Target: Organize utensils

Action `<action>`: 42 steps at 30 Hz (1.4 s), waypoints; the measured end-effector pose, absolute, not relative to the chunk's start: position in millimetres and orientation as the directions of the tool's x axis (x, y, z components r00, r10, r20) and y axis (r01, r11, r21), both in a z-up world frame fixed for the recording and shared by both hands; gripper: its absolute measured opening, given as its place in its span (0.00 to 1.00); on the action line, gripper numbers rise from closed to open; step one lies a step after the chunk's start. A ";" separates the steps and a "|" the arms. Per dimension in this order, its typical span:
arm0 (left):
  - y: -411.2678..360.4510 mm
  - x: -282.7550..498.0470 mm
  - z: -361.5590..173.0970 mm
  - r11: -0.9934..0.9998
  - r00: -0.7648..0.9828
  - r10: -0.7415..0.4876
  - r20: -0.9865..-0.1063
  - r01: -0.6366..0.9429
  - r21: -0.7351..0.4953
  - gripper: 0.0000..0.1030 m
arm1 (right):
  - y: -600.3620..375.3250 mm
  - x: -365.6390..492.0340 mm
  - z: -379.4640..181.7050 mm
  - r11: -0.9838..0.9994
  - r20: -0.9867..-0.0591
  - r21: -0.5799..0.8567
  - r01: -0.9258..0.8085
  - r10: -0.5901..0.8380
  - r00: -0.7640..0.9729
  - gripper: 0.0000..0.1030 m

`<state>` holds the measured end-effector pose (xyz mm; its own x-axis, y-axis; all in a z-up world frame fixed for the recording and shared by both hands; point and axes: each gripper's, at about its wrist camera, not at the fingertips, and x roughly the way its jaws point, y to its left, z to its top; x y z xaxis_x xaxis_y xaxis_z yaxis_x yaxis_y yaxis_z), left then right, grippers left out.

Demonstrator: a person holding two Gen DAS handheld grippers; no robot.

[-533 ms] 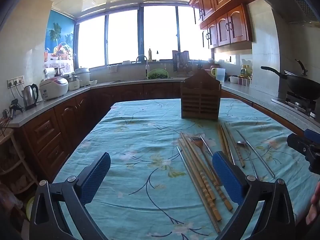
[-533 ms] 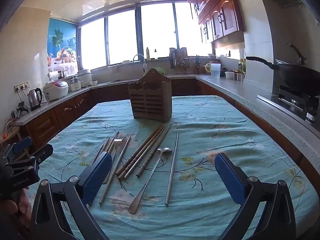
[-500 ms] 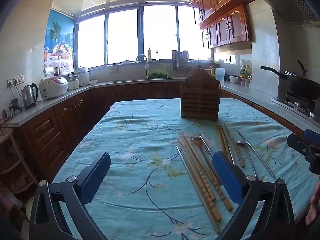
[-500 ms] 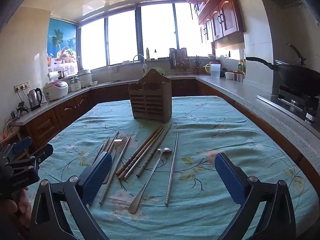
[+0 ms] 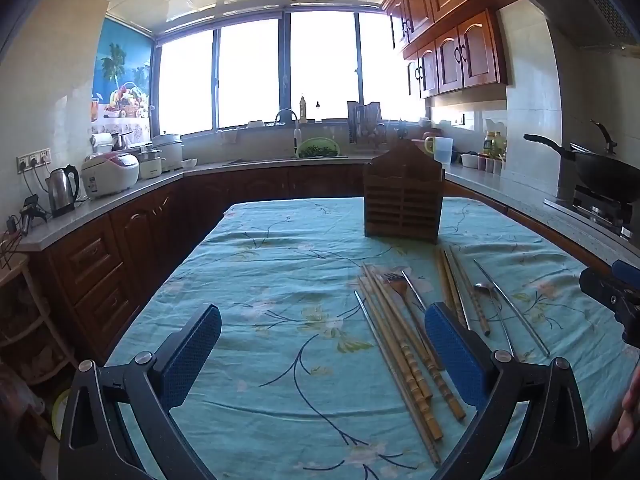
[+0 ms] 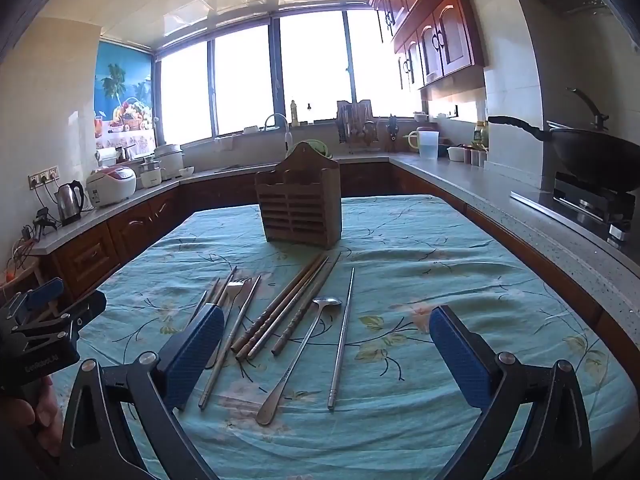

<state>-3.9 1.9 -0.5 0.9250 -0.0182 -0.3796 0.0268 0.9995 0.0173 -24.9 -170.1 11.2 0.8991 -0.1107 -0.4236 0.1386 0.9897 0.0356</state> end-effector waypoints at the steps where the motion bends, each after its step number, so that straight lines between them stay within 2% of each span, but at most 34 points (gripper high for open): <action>1: 1.7 -4.1 -0.7 1.000 0.925 -0.018 -0.379 0.026 0.017 0.99 | -170.0 -25.0 11.5 0.990 -0.421 0.034 0.140 -0.112 0.900 1.00; 8: 3.5 -3.3 -1.7 1.000 0.925 -0.016 -0.380 0.020 0.008 0.99 | -169.4 -30.4 13.6 0.990 -0.384 0.021 0.141 -0.122 0.915 1.00; 42: 7.9 -2.4 0.3 1.000 0.924 -0.021 -0.381 0.019 -0.010 0.99 | -168.3 -28.3 12.1 0.992 -0.383 0.035 0.125 -0.102 0.918 1.00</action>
